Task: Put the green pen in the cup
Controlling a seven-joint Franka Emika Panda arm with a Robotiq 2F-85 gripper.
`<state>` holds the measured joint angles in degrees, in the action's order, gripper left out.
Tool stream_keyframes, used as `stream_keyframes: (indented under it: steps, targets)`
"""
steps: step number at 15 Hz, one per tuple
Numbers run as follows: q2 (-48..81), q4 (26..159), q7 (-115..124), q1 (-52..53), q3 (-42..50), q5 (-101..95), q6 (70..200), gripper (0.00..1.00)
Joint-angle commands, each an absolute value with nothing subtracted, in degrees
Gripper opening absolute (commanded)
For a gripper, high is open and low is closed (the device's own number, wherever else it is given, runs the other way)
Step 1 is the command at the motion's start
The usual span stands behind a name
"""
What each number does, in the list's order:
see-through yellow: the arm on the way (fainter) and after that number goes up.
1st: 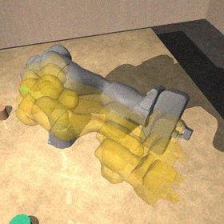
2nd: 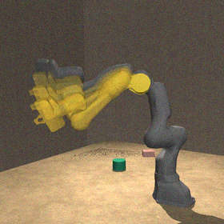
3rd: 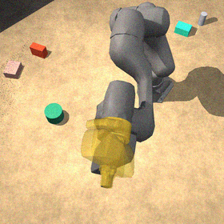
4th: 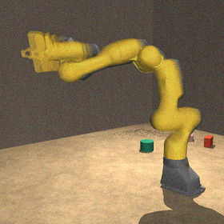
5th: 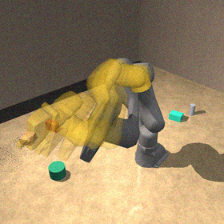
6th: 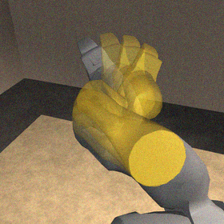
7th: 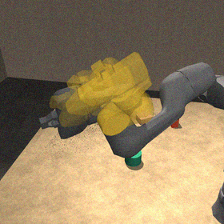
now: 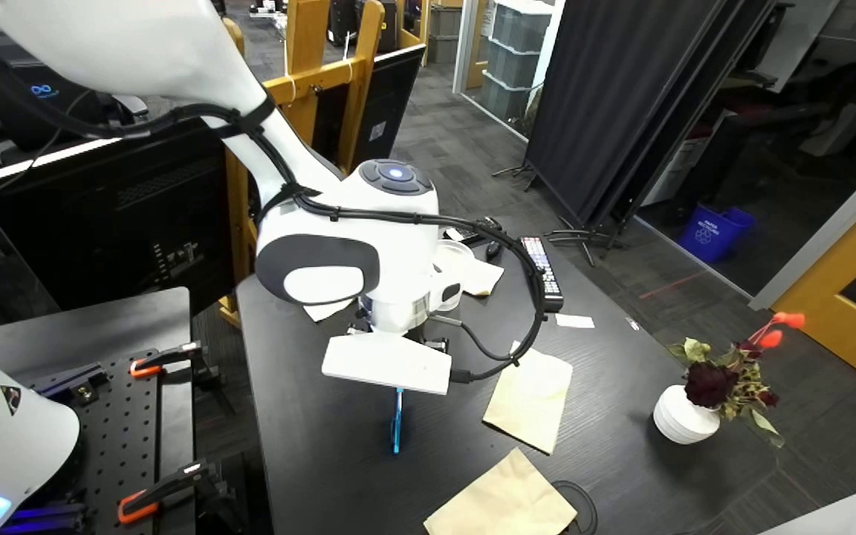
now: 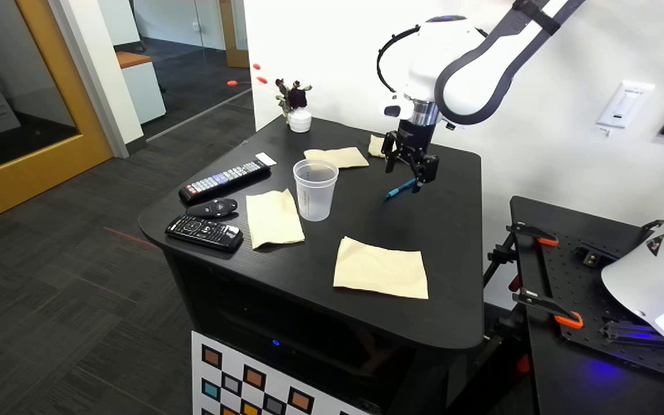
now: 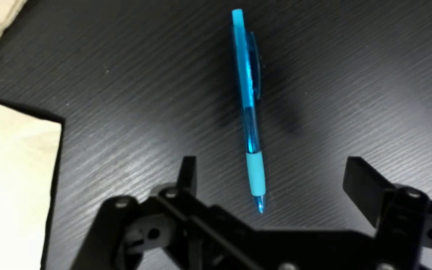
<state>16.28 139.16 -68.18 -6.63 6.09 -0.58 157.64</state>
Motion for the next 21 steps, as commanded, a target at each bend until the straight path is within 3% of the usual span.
stream_keyframes:
  steps: [1,7,8,10,18,19,21]
  targets:
    - [19.0,136.8,-64.5,-8.0,5.1,-3.5,158.5,1.0]
    - [21.6,134.6,-61.5,-8.2,5.0,-6.3,157.8,1.0]
    - [22.0,134.3,-61.1,-8.3,4.9,-6.5,157.8,0.75]
    - [22.4,133.9,-61.0,-8.4,4.7,-6.8,157.9,0.66]
    - [22.7,132.9,-59.9,-8.4,4.2,-7.3,157.4,0.06]
    - [22.5,132.9,-59.8,-8.5,4.0,-7.0,157.0,0.01]
    - [21.3,133.2,-59.3,-9.1,3.3,-5.8,156.6,0.01]
